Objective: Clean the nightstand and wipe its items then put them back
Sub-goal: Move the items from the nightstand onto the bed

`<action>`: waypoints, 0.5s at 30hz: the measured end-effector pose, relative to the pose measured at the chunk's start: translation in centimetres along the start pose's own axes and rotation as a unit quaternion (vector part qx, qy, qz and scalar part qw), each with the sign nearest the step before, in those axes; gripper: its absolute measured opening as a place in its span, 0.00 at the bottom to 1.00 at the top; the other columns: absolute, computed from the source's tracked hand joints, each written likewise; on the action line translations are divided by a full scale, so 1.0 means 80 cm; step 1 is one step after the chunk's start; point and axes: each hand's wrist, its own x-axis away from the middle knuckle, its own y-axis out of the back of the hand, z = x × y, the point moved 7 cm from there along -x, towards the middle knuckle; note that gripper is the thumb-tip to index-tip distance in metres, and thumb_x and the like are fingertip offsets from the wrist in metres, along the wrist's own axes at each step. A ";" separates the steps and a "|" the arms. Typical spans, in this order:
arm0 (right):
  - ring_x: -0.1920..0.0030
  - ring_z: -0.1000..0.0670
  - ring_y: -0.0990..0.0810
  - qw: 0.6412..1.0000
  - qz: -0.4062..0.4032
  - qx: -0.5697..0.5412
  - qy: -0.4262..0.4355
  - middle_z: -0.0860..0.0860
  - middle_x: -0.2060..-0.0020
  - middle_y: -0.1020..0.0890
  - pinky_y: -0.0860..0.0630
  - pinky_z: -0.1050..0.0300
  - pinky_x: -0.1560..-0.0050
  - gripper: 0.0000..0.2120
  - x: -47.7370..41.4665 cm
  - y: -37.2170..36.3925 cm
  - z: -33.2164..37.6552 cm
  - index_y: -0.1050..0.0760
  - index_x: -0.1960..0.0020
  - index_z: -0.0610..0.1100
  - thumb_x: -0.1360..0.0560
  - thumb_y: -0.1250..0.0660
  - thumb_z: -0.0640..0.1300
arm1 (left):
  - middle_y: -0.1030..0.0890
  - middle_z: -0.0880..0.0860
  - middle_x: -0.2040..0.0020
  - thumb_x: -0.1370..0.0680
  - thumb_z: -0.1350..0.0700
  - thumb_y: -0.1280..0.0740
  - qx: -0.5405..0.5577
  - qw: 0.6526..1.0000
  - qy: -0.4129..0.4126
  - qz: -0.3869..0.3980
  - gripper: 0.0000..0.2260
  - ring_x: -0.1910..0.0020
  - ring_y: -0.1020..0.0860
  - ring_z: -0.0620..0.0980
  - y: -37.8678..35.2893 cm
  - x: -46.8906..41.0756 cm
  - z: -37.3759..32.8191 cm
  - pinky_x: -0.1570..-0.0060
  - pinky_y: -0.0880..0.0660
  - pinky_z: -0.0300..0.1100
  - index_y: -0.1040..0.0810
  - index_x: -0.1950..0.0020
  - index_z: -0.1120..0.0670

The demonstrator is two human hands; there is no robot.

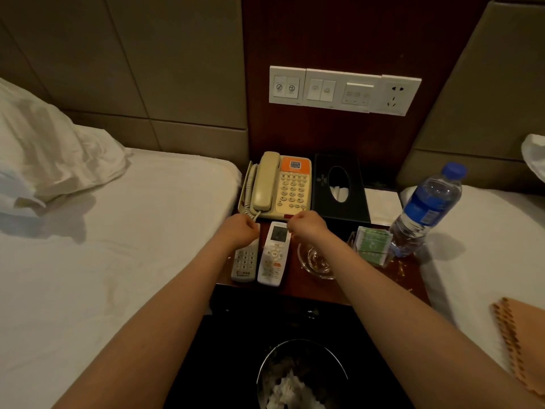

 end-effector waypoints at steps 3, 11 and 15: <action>0.49 0.46 0.23 0.993 0.026 0.114 0.007 0.43 0.50 0.22 0.25 0.55 0.53 0.11 0.003 -0.017 -0.001 0.25 0.46 0.37 0.26 0.34 0.40 | 0.25 0.58 0.38 0.25 0.56 0.34 -0.041 0.998 0.045 0.030 0.14 0.43 0.25 0.54 -0.011 -0.001 0.015 0.46 0.30 0.43 0.29 0.40 0.57; 0.32 0.42 0.33 0.977 0.025 0.211 -0.015 0.39 0.32 0.35 0.29 0.54 0.40 0.37 0.007 -0.055 -0.003 0.45 0.28 0.38 0.28 0.30 0.48 | 0.33 0.61 0.32 0.28 0.49 0.30 -0.084 0.991 0.100 0.038 0.33 0.33 0.31 0.59 -0.033 -0.002 0.044 0.37 0.31 0.51 0.40 0.30 0.59; 0.31 0.40 0.35 0.977 0.024 0.211 -0.014 0.39 0.32 0.40 0.30 0.51 0.37 0.45 0.009 -0.069 -0.009 0.52 0.26 0.41 0.31 0.27 0.49 | 0.32 0.60 0.32 0.31 0.49 0.27 -0.063 0.993 0.094 0.031 0.38 0.33 0.31 0.59 -0.042 -0.004 0.052 0.38 0.31 0.49 0.45 0.30 0.59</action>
